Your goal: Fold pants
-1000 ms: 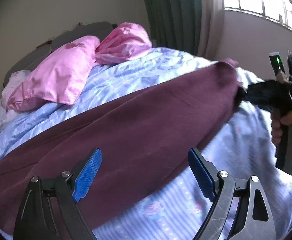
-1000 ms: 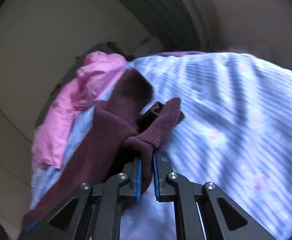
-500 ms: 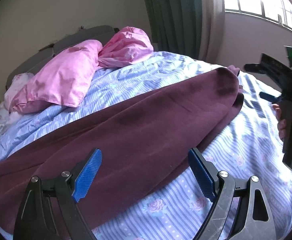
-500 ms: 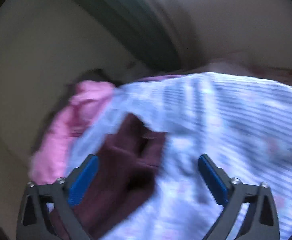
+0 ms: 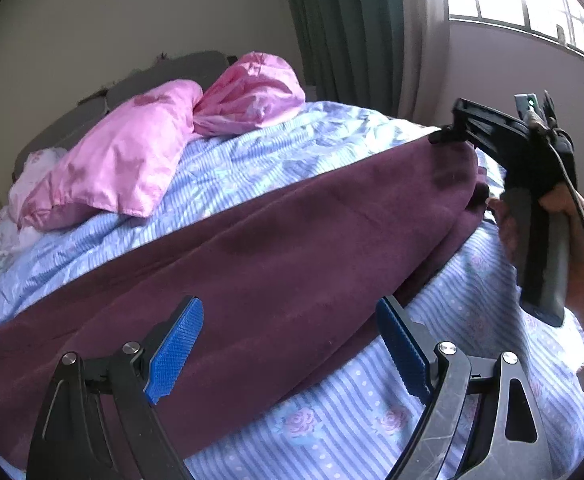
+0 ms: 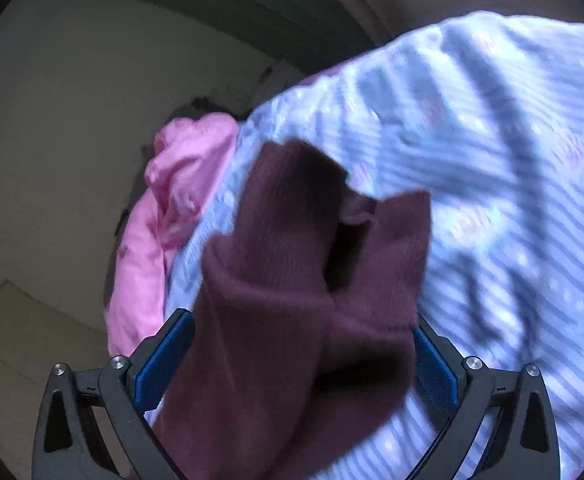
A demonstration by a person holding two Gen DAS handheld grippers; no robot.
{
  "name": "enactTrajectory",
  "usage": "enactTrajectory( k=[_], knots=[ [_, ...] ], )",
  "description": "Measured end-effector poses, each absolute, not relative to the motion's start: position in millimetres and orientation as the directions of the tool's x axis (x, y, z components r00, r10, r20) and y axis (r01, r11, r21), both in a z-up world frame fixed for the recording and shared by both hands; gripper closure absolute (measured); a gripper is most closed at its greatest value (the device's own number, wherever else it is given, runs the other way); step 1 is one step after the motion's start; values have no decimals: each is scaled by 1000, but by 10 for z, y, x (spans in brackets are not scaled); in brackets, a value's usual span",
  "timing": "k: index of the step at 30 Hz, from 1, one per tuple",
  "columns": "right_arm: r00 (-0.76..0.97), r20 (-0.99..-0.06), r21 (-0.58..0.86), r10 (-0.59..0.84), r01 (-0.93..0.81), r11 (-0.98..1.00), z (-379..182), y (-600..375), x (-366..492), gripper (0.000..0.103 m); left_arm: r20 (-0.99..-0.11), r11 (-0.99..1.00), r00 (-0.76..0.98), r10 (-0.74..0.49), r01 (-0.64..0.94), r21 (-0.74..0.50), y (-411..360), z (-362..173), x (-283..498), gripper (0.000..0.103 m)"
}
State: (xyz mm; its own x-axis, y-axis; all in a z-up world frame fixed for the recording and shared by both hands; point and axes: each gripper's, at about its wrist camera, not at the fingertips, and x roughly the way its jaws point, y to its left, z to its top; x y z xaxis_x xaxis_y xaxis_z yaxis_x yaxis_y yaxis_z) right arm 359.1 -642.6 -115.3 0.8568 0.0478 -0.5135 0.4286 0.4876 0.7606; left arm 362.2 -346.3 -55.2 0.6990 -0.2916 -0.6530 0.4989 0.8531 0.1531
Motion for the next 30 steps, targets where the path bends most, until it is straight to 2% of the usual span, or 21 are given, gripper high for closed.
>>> enactTrajectory(
  k=[4, 5, 6, 9, 12, 14, 15, 16, 20, 21, 23, 24, 25, 28, 30],
  knots=[
    [813, -582, 717, 27, 496, 490, -1216, -6435, 3797, 4, -670, 865, 688, -280, 484, 135, -3444, -604, 3655, 15],
    [812, -584, 717, 16, 506, 479, -1257, -6453, 3738, 20, -677, 867, 683, -276, 481, 132, -3429, -612, 3668, 15],
    [807, -590, 713, -3, 522, 468, -1279, -6465, 3663, 41, -678, 866, 682, -273, 481, 136, -3416, -617, 3680, 15],
    [821, -571, 738, 12, 507, 445, -1363, -6485, 3474, 65, -669, 864, 695, -265, 479, 155, -3375, -615, 3679, 15],
    [816, -578, 714, -15, 515, 474, -1376, -6414, 3328, 71, -665, 864, 688, -291, 488, 125, -3289, -572, 3742, 15],
    [802, -593, 643, -73, 526, 556, -1233, -6297, 3338, 73, -667, 868, 672, -322, 492, 76, -3225, -526, 3879, 15],
    [799, -594, 610, -97, 526, 593, -1174, -6253, 3342, 73, -667, 873, 670, -327, 484, 58, -3205, -511, 3951, 18],
    [793, -595, 566, -129, 527, 634, -1093, -6194, 3364, 73, -667, 881, 663, -338, 473, 24, -3176, -499, 4069, 28],
    [814, -569, 593, -118, 505, 627, -967, -6242, 3398, 74, -691, 868, 597, -407, 489, -89, -3255, -539, 4364, 52],
    [814, -568, 584, -122, 503, 637, -939, -6244, 3414, 74, -696, 854, 577, -427, 511, -101, -3334, -561, 4425, 68],
    [813, -567, 552, -134, 495, 671, -856, -6214, 3454, 74, -716, 833, 542, -439, 544, -99, -3495, -607, 4491, 87],
    [814, -564, 542, -139, 492, 681, -827, -6197, 3459, 74, -730, 832, 528, -434, 545, -100, -3552, -648, 4513, 93],
    [818, -557, 535, -142, 484, 693, -787, -6181, 3456, 74, -742, 841, 525, -417, 532, -97, -3595, -708, 4521, 98],
    [837, -528, 525, -143, 454, 720, -686, -6150, 3400, 74, -790, 847, 473, -390, 521, -106, -3654, -991, 4559, 99],
    [848, -510, 506, -142, 430, 748, -585, -6090, 3363, 74, -806, 853, 434, -402, 497, -158, -3615, -1142, 4626, 99]
  ],
)
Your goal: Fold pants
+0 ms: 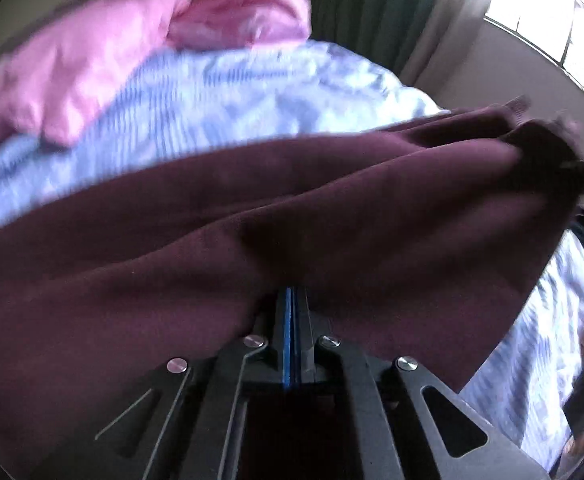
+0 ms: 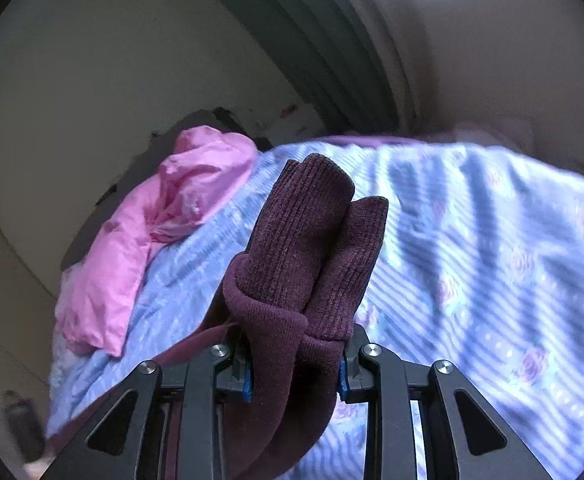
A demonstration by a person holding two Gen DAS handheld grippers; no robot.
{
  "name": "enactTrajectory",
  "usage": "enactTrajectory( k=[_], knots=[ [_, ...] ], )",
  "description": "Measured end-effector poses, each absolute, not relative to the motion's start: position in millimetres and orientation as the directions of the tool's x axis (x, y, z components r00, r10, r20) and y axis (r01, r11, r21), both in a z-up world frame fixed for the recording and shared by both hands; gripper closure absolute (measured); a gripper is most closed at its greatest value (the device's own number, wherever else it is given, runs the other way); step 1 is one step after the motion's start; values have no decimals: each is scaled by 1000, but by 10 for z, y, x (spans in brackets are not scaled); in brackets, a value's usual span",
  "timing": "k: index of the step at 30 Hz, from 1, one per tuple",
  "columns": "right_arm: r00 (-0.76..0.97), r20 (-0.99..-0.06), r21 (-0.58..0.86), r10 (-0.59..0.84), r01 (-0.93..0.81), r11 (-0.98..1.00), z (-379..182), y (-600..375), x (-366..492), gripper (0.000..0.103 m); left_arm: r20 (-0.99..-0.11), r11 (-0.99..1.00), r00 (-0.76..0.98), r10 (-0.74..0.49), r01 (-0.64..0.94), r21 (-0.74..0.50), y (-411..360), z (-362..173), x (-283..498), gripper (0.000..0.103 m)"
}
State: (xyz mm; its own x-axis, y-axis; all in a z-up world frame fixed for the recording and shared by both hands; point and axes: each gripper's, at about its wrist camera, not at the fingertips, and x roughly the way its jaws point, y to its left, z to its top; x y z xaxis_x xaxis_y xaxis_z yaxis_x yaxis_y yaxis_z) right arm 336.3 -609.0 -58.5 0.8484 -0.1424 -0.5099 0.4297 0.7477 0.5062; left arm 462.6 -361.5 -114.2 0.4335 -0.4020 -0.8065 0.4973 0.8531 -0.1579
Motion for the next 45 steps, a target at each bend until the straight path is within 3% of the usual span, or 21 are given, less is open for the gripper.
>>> enactTrajectory(
  k=[4, 5, 6, 7, 8, 11, 17, 24, 32, 37, 43, 44, 45],
  knots=[
    [864, -477, 402, -164, 380, 833, -259, -5774, 3347, 74, -806, 855, 385, -450, 448, -263, -3450, -1001, 4696, 99],
    [862, -472, 365, -185, 382, 849, -170, -5690, 3355, 74, -793, 862, 406, -454, 426, -275, -3323, -860, 4664, 96],
    [858, -470, 334, -206, 389, 859, -78, -5617, 3362, 74, -770, 866, 445, -456, 420, -270, -3156, -686, 4586, 85],
    [855, -468, 307, -226, 396, 866, 30, -5541, 3370, 74, -748, 868, 484, -454, 431, -247, -2999, -528, 4492, 75],
    [854, -464, 292, -236, 399, 869, 121, -5476, 3377, 74, -741, 878, 518, -427, 434, -203, -2857, -414, 4406, 72],
    [853, -450, 223, -264, 394, 892, 375, -5189, 3424, 74, -727, 911, 610, -316, 408, -53, -2296, -95, 4122, 72],
    [857, -415, -6, -304, 332, 943, 667, -4117, 3657, 74, -760, 936, 627, -171, 345, 74, -1135, 128, 3539, 71],
    [846, -466, -259, -260, 150, 954, 511, -2818, 3922, 74, -737, 971, 649, -188, 234, -41, -262, 82, 3022, 67],
    [732, -633, -392, -252, -23, 920, -335, -1753, 4292, 73, -714, 984, 677, -177, 128, -123, 73, 68, 2930, 66],
    [669, -680, -460, -300, -72, 885, -791, -1520, 4266, 68, -693, 990, 707, -142, 94, -107, 153, 132, 2877, 54],
    [690, -669, -444, -276, -73, 893, -667, -1500, 4121, 61, -664, 991, 741, -102, 16, -135, 306, 196, 2874, 45],
    [701, -659, -446, -271, -75, 892, -641, -1486, 4110, 57, -664, 991, 741, -98, 9, -136, 323, 192, 2875, 45],
    [707, -655, -450, -266, -82, 889, -634, -1441, 4139, 33, -665, 991, 741, -92, 3, -135, 333, 186, 2871, 45]
  ],
)
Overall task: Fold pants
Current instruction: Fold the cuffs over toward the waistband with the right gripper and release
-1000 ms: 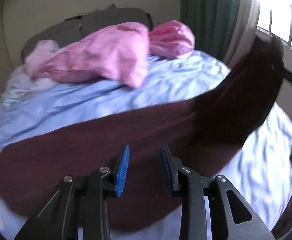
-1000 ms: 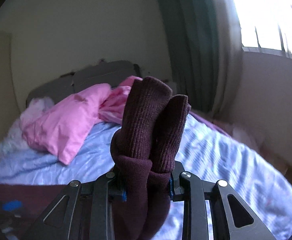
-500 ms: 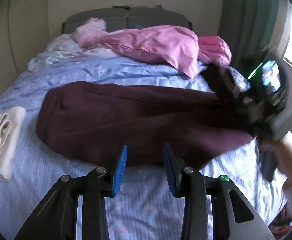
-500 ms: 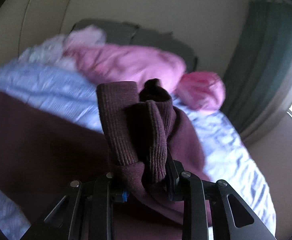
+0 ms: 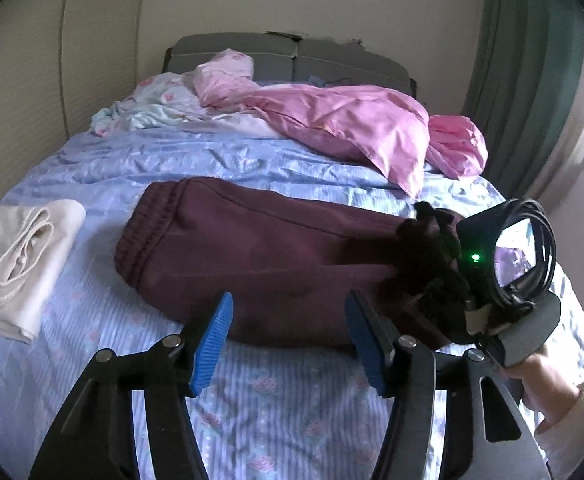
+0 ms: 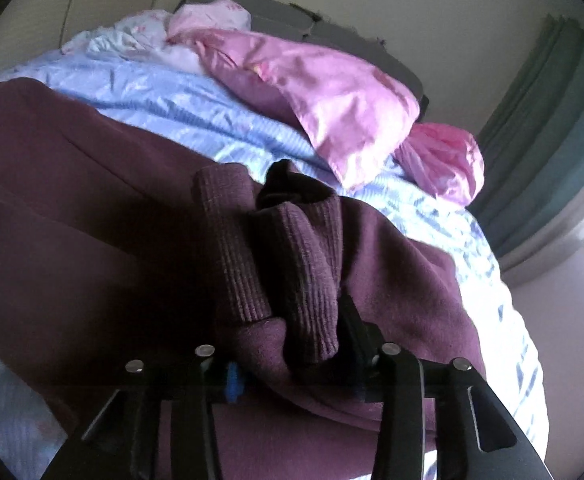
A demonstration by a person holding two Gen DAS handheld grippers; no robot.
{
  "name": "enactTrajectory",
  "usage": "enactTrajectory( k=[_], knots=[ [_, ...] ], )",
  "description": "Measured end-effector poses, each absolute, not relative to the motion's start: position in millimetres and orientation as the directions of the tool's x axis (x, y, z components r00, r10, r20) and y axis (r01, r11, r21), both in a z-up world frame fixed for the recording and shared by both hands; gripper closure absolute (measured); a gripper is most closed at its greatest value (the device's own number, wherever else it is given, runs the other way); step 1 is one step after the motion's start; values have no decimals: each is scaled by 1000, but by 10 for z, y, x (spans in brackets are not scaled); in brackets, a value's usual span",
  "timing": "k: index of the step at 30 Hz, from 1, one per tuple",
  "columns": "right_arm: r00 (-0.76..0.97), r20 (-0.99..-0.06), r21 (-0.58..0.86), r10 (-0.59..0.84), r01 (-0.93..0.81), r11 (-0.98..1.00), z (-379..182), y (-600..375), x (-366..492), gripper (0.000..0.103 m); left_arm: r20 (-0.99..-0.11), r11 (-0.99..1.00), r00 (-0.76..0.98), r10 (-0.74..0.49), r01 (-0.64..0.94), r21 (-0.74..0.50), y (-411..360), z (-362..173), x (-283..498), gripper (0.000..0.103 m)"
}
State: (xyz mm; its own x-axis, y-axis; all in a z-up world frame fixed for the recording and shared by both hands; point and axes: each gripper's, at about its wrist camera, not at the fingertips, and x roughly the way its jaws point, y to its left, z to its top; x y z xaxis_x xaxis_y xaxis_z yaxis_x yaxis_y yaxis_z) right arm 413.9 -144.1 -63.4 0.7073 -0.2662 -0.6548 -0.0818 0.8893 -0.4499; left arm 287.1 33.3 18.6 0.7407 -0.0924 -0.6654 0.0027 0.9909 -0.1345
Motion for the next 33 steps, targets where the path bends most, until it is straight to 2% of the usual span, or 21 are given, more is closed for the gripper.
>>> enactTrajectory(
  k=[1, 2, 4, 6, 8, 11, 13, 15, 16, 17, 18, 20, 22, 24, 29, 32, 33],
  knots=[
    [716, -659, -429, -230, -106, 897, -614, -1408, 4125, 6, -668, 991, 738, -89, -1, -134, 339, 177, 2868, 45],
    [728, -664, -388, -169, -143, 910, -585, -1356, 4104, 0, -672, 991, 736, -88, -5, -135, 345, 166, 2865, 45],
    [735, -672, -358, -95, -210, 910, -549, -1158, 4028, 0, -672, 990, 735, -83, -13, -137, 358, 158, 2856, 45],
    [738, -670, -377, -82, -243, 894, -539, -983, 3977, 0, -662, 991, 746, -72, -23, -133, 393, 183, 2815, 45],
    [780, -618, -435, -98, -235, 869, -456, -833, 3872, 0, -643, 994, 765, -40, -36, -105, 408, 220, 2768, 44],
    [829, -552, -445, -94, -198, 873, -230, -860, 3755, 0, -631, 994, 776, -25, -46, -96, 430, 235, 2750, 40],
    [856, -505, -404, -110, -122, 907, -56, -1078, 3732, 0, -632, 992, 774, -44, -41, -118, 432, 225, 2780, 40],
    [860, -504, -278, -83, -70, 958, 74, -1444, 3772, 1, -626, 990, 777, -69, -26, -141, 392, 226, 2865, 40],
    [852, -519, -210, -64, -54, 976, 109, -1586, 3785, 2, -623, 990, 779, -73, -16, -137, 352, 232, 2925, 40],
    [839, -542, -133, -45, -33, 991, 126, -1764, 3831, 8, -625, 992, 776, -80, 0, -128, 311, 235, 2989, 40],
    [823, -567, -66, -24, -16, 998, 110, -1937, 3870, 22, -628, 993, 774, -88, 20, -114, 245, 237, 3079, 40],
    [789, -614, 32, 5, 19, 999, 31, -2208, 3951, 39, -629, 993, 770, -108, 56, -102, 114, 219, 3212, 40],
    [761, -648, 58, 19, 25, 998, -117, -2318, 3982, 43, -637, 993, 762, -115, 74, -91, -2, 180, 3320, 40],
    [752, -659, 12, 3, 6, 1000, -241, -2265, 4018, 49, -654, 992, 747, -124, 84, -91, -74, 97, 3377, 40],
    [747, -655, 15, 114, -138, 990, -346, -2017, 4061, 49, -668, 995, 738, -97, 93, -41, -66, -45, 3331, 40],
    [738, -665, 1, 114, -152, 988, -396, -1891, 4071, 49, -678, 997, 731, -79, 64, -48, 39, -86, 3316, 40],
    [720, -681, 34, 134, -152, 988, -457, -1889, 4123, 54, -683, 997, 726, -82, 51, -65, 88, -99, 3315, 40]
  ],
)
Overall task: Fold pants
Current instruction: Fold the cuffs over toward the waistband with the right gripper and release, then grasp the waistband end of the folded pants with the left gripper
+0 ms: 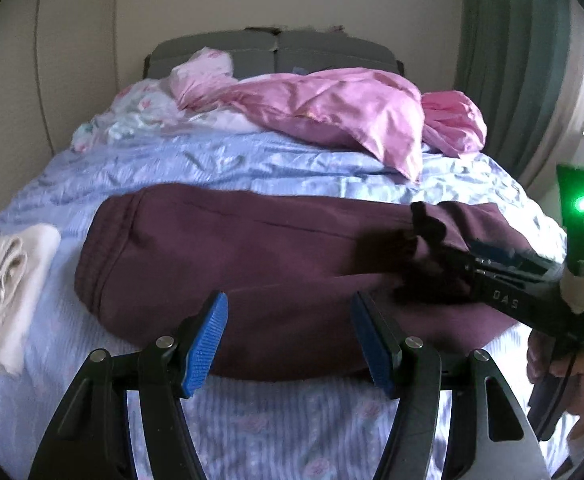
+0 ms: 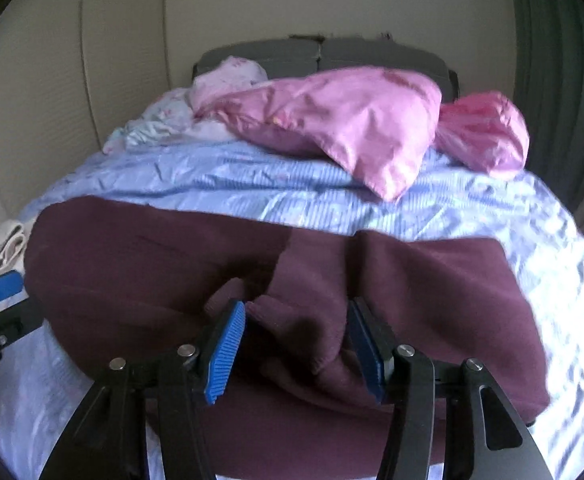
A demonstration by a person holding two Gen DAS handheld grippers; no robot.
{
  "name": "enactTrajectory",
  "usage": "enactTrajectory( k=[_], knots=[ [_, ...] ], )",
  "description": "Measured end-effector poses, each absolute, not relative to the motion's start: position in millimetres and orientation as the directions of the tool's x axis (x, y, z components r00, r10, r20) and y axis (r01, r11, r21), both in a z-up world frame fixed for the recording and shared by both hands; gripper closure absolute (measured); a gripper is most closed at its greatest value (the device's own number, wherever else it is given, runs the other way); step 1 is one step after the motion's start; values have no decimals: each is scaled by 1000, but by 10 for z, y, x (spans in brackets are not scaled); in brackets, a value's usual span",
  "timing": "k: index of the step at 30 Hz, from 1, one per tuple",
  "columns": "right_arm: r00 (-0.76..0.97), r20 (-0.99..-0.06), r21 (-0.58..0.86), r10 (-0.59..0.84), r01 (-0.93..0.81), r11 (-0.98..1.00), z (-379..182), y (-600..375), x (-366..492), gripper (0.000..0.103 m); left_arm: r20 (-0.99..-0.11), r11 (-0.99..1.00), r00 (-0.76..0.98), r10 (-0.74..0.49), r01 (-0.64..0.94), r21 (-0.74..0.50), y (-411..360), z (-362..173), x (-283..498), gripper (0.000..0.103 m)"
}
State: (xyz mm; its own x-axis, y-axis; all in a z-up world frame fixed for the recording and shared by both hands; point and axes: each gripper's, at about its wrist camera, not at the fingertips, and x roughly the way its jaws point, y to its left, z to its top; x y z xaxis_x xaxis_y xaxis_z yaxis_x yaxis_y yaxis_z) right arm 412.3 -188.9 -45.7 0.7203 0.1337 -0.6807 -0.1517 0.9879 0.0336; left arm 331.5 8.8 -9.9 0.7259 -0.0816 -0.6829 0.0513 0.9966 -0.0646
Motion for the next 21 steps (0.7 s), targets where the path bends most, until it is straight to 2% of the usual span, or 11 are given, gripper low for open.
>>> enactTrajectory(
  k=[2, 6, 13, 14, 16, 17, 18, 21],
  knots=[
    [688, -709, 67, 155, -152, 986, -555, -1895, 4157, 66, -689, 997, 721, -77, 38, -71, 150, -116, 3301, 40],
    [677, -725, 33, 127, -150, 988, -666, -1816, 4130, 82, -691, 998, 721, -48, 12, -56, 218, -146, 3259, 40],
    [693, -715, -78, 93, -212, 974, -679, -1590, 4000, 84, -705, 996, 709, 4, -68, -63, 445, -235, 3253, 38],
    [682, -725, -72, 95, -212, 975, -715, -1596, 4007, 81, -706, 995, 708, 18, -82, -58, 516, -251, 3243, 36],
    [663, -740, -49, 112, -219, 974, -740, -1598, 3994, 70, -699, 992, 714, 40, -112, -58, 661, -255, 3213, 25],
    [659, -740, -33, 134, -235, 971, -722, -1576, 3974, 49, -687, 989, 725, 49, -132, -69, 785, -250, 3177, 22],
    [648, -741, -2, 176, -264, 964, -682, -1537, 3947, 32, -677, 985, 734, 59, -154, -81, 898, -246, 3147, 17],
    [659, -716, 46, 233, -288, 957, -481, -1422, 3860, 32, -655, 956, 752, 77, -243, -166, 1339, -253, 3053, 16]
  ],
)
